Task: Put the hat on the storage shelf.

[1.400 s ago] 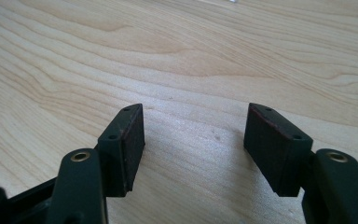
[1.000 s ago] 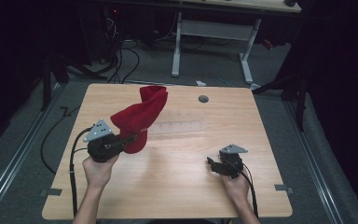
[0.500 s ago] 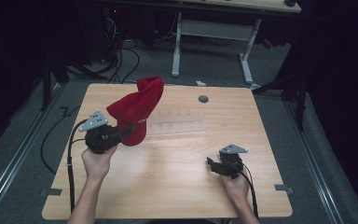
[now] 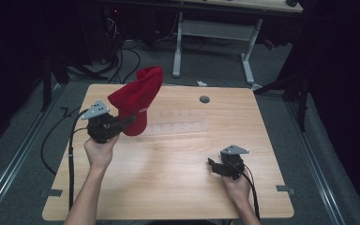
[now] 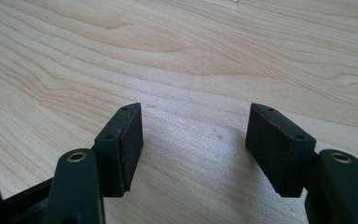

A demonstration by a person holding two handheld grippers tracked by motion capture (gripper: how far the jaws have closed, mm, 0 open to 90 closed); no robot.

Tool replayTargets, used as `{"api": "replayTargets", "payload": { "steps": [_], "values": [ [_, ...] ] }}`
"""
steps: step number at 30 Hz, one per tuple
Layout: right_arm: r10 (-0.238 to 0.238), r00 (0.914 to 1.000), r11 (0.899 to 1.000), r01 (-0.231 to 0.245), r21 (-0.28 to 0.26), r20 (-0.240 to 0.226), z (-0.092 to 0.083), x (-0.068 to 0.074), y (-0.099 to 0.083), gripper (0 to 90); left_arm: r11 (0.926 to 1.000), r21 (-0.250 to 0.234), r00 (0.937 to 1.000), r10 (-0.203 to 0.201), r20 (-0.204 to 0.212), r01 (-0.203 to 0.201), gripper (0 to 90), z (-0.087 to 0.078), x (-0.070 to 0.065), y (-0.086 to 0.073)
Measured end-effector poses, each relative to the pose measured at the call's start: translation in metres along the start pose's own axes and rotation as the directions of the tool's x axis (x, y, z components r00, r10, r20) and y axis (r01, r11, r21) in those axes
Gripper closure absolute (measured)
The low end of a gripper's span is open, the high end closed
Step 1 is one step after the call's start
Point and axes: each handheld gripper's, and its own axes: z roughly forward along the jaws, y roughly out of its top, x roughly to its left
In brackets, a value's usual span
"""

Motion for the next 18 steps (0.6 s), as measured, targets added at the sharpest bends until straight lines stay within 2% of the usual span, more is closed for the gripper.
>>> {"api": "replayTargets", "payload": {
  "steps": [9, 15, 18],
  "values": [
    [-0.001, 1.0000, 1.000, 0.001, 0.001, 0.000, 0.000, 0.000, 0.000, 36.7, 0.9999, -0.016, 0.9990, -0.004, -0.044, 0.003, 84.9, 0.021, 0.010, 0.002],
    [-0.002, 1.0000, 1.000, 0.002, 0.001, 0.001, 0.000, 0.000, 0.000, 36.6, 0.9995, -0.025, 0.9961, -0.023, -0.086, 0.021, 84.8, 0.032, 0.024, 0.003],
    [-0.002, 1.0000, 1.000, 0.002, 0.001, 0.001, 0.000, 0.000, 0.000, 36.6, 0.9997, -0.019, 0.9940, -0.016, -0.108, 0.013, 84.8, 0.037, 0.030, 0.001]
  ]
}}
